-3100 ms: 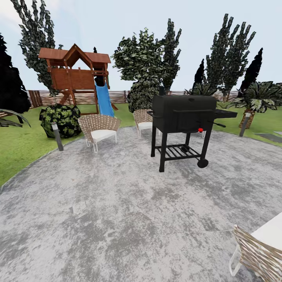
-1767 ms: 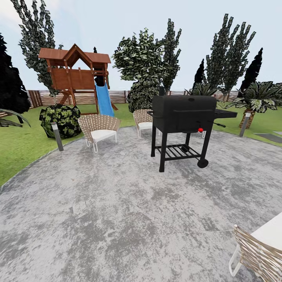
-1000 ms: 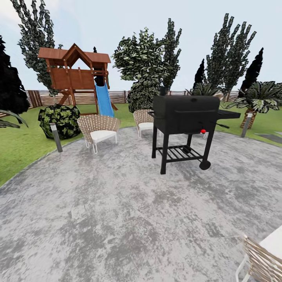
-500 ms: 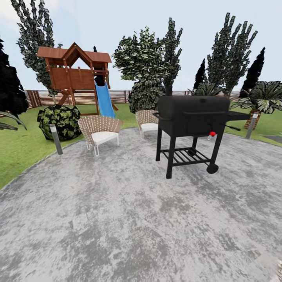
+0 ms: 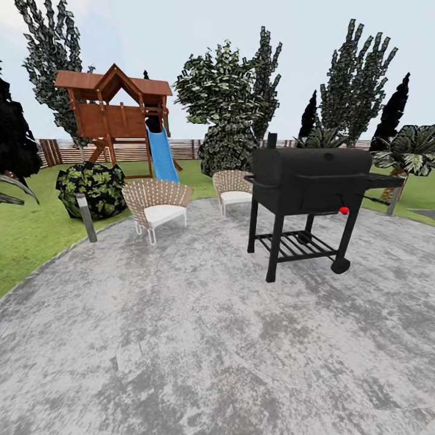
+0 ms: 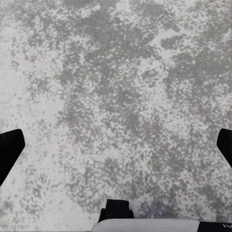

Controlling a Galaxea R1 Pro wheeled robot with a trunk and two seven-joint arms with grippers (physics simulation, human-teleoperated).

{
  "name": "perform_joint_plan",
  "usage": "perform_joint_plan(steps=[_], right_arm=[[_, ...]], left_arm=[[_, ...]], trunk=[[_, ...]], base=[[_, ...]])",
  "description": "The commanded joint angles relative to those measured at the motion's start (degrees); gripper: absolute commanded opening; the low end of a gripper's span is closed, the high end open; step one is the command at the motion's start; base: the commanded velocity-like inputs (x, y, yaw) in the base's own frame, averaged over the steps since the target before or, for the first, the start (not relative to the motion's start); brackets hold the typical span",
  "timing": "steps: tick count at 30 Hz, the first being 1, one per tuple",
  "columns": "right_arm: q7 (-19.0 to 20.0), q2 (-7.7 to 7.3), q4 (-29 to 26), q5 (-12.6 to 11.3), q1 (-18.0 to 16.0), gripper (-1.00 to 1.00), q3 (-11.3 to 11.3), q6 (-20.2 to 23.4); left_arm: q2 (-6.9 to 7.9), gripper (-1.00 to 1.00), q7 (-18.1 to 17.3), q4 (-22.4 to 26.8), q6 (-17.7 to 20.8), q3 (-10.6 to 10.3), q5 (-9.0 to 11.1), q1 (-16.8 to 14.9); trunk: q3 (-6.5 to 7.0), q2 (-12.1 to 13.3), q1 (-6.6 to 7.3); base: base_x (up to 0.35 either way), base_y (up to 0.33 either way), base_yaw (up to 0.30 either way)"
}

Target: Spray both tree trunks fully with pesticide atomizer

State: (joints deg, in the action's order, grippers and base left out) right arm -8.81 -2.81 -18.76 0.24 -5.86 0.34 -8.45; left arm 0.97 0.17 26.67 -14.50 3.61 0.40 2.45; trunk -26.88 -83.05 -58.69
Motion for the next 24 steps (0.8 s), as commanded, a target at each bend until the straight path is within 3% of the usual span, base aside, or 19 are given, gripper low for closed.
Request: perform_joint_plan(steps=[1,6,16,24], right_arm=[[-0.2,0.0,0.0,0.0,0.0,1.0,0.0,-0.2],[-0.2,0.0,0.0,0.0,0.0,1.0,0.0,-0.2],[-0.2,0.0,0.1,0.0,0.0,1.0,0.0,-0.2],[-0.2,0.0,0.1,0.0,0.0,1.0,0.0,-0.2]], left_arm=[[0.0,1.0,0.0,0.0,-0.1,0.0,0.0,0.0],[0.0,1.0,0.0,0.0,-0.1,0.1,0.0,0.0],[0.0,1.0,0.0,0.0,-0.2,0.1,0.0,0.0],[0.0,1.0,0.0,0.0,-0.2,0.1,0.0,0.0]], trunk=[[-0.05,0.0,-0.03],[-0.05,0.0,-0.03],[-0.05,0.0,-0.03],[-0.05,0.0,-0.03]], base=[[0.302,0.246,0.0],[0.33,0.173,-0.111],[0.33,0.134,-0.288],[0.104,0.038,-0.299]])
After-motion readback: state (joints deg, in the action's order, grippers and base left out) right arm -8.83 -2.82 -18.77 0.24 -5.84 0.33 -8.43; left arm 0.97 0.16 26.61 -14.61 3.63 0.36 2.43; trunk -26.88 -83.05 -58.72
